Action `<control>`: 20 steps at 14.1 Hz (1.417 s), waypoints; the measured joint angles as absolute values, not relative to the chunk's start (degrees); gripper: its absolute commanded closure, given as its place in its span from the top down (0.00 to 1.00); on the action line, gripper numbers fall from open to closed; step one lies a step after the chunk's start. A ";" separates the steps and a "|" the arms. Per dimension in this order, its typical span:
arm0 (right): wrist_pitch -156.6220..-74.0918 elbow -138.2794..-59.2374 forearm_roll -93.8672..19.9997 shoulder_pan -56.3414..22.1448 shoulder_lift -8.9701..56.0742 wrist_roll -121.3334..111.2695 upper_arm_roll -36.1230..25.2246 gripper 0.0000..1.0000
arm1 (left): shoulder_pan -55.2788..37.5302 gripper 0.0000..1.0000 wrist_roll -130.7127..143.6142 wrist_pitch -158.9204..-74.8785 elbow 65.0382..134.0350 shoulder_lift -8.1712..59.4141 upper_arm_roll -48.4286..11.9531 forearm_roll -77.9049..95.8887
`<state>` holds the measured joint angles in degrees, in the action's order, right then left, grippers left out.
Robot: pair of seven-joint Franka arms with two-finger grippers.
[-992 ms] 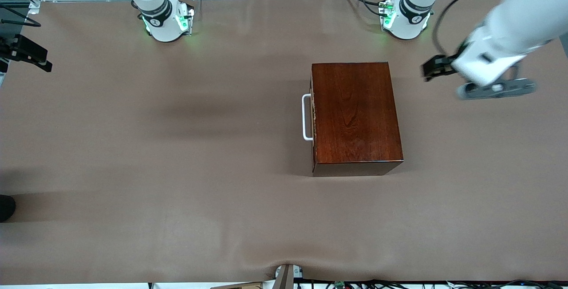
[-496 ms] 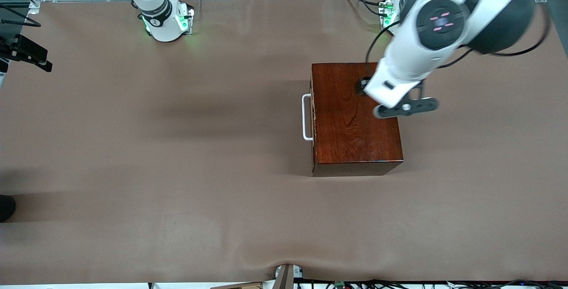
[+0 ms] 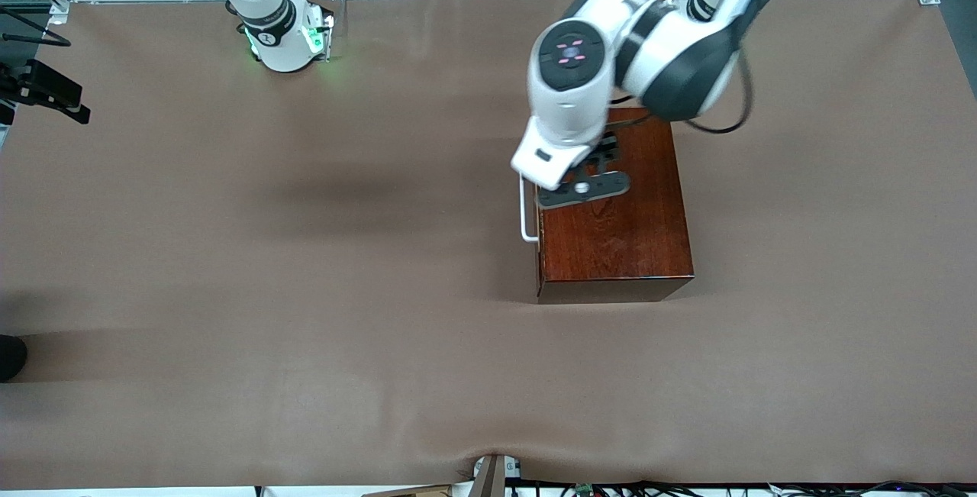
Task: Open drawer, take yellow block, close drawer
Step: 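Lower the left gripper and hook the white drawer handle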
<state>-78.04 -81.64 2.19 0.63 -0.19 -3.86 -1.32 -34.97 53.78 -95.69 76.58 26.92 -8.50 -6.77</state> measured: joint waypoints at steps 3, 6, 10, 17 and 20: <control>-78.04 -81.64 2.19 0.63 -0.19 -3.86 -1.31 1.00 | -38.55 1.00 58.75 -100.84 75.39 30.81 -8.34 -10.59; -78.04 -81.64 2.19 0.63 -0.19 -3.86 -1.39 1.00 | -41.50 1.00 62.84 -104.63 74.18 34.19 -8.19 -13.46; -78.04 -81.64 2.19 0.63 -0.19 -3.86 -1.42 1.00 | -43.85 1.00 64.18 -105.97 73.65 37.00 -8.03 -16.81; -78.04 -81.64 2.19 0.64 -0.19 -3.86 -1.46 1.00 | -44.02 1.00 64.06 -108.98 73.57 39.26 -7.80 -17.03; -78.04 -81.64 2.19 0.64 -0.19 -3.85 -1.46 1.00 | -44.55 1.00 62.54 -108.13 73.57 40.25 -7.86 -17.03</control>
<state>-78.04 -81.64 2.19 0.64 -0.19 -3.85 -1.46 -44.55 62.54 -108.13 73.57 40.25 -7.86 -17.03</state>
